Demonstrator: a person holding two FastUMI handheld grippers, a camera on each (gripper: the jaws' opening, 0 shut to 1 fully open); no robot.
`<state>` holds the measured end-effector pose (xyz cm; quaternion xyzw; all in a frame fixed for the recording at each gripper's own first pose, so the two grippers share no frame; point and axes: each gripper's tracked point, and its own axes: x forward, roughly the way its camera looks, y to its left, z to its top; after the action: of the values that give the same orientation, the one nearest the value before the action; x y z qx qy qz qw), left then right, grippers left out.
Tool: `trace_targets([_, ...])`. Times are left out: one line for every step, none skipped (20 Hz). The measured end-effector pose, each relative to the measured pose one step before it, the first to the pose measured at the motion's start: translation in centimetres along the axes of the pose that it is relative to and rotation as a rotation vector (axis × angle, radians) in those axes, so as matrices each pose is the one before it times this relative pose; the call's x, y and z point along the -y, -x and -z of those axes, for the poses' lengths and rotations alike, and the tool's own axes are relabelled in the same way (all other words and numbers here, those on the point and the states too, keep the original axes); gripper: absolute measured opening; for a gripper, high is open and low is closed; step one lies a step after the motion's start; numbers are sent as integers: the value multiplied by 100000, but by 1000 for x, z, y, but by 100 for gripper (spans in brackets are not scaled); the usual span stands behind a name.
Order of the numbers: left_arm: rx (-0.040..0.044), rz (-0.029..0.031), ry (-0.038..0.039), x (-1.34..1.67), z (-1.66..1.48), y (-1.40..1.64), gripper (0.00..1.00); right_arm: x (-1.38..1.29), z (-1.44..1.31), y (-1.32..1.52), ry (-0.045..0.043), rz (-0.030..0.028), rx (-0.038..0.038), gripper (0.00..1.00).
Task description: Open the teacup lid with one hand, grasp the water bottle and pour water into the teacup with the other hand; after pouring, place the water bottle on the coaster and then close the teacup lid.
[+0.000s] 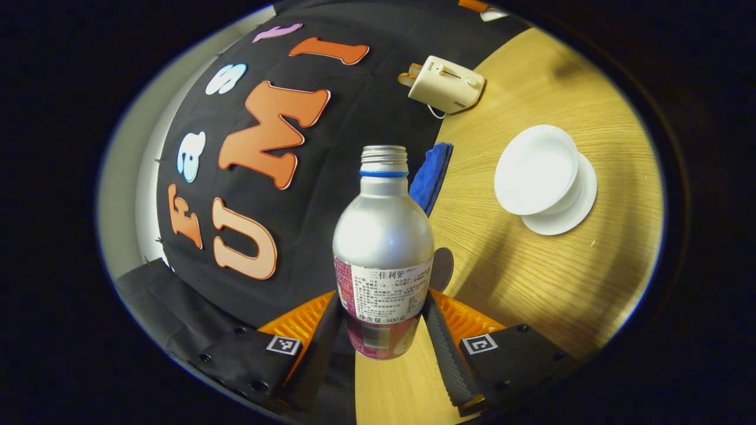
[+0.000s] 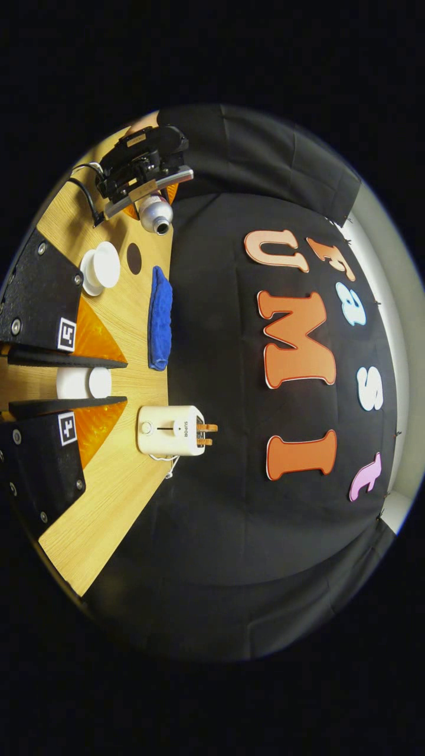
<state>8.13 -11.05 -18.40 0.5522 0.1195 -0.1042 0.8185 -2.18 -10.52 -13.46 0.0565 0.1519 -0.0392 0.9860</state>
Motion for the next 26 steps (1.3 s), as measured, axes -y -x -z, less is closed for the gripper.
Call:
trace_targets([427,-111,-2593,-140,-370,32,84,-134,196,13,-283,-386,-497,23])
trace_targets([652,-35,-2560,87,-195,-30,84,-230,271,46,-672,-512,-778,23])
trace_targets([848,304,-1908,-8,-114,-209,84,-197,206,23,-197,-580,-288,23])
trace_targets([258,590,-1931,228,-116,-153,84,-65,154,12,226,122,-211,23])
trace_targets([187,314,-2266,290,-303,72,88,39,324,-103,575,-4,-405,23])
trace_targets([450,17,-2613,321,-103,64,84,-58,51,17,658,18,-164,23])
trace_targets([392,-212,-3052,-57,-111,30,84,-15,21,6,418,-164,7,23])
trace_targets([606,-516,-3199,-127,-13,-9,84,-18,-118,29,229,-30,185,23])
trace_targets([410,-604,-3254,-132,-54,76,84,153,-17,6,30,62,138,23])
trace_targets([658,-669,-3161,-261,-166,-18,80,73,8,18,-166,-149,51,23])
trace_targets([856,-461,-3064,-364,-365,-229,80,62,-27,-54,-357,214,86,23])
trace_targets([535,-123,-2572,-100,-245,-173,80,101,5,109,-180,-11,-5,23])
trace_targets([119,206,-1952,-108,-148,-197,80,167,-55,-30,-128,516,96,23])
trace_targets([-205,545,-1689,75,-50,-120,80,108,86,24,-1,133,-324,23])
trace_targets([-70,409,-1858,-19,-127,-67,80,-73,83,28,-51,-214,-74,23])
trace_targets([-53,412,-2189,71,-45,-112,80,30,-49,101,73,-140,72,23])
trace_targets([-160,75,-2249,-46,-4,-23,80,-67,168,49,486,-298,-87,23])
trace_targets([-57,33,-2317,-52,16,-74,84,106,-39,-16,430,426,107,23])
trace_targets([240,-9,-2322,-177,-108,67,81,-2,98,-101,488,-88,-314,23])
trace_targets([458,-690,-2661,-121,-122,6,84,53,76,56,169,297,-131,23])
trace_targets([497,-338,-2514,-205,-75,-68,81,-26,132,-106,68,-225,-335,23])
trace_targets([1,286,-1510,19,-11,-21,84,37,92,44,65,-73,-268,23])
trace_targets([228,276,-1668,-95,-21,-78,81,-5,-10,-98,-25,6,-50,23])
trace_targets([183,-75,-2108,-114,47,-56,81,-72,-47,-40,77,-166,35,23])
trace_targets([310,-249,-2140,-389,-13,-136,81,212,-30,-100,-198,309,116,23])
trace_targets([179,-454,-1847,-246,-13,-78,87,-25,5,-19,-149,-428,25,23])
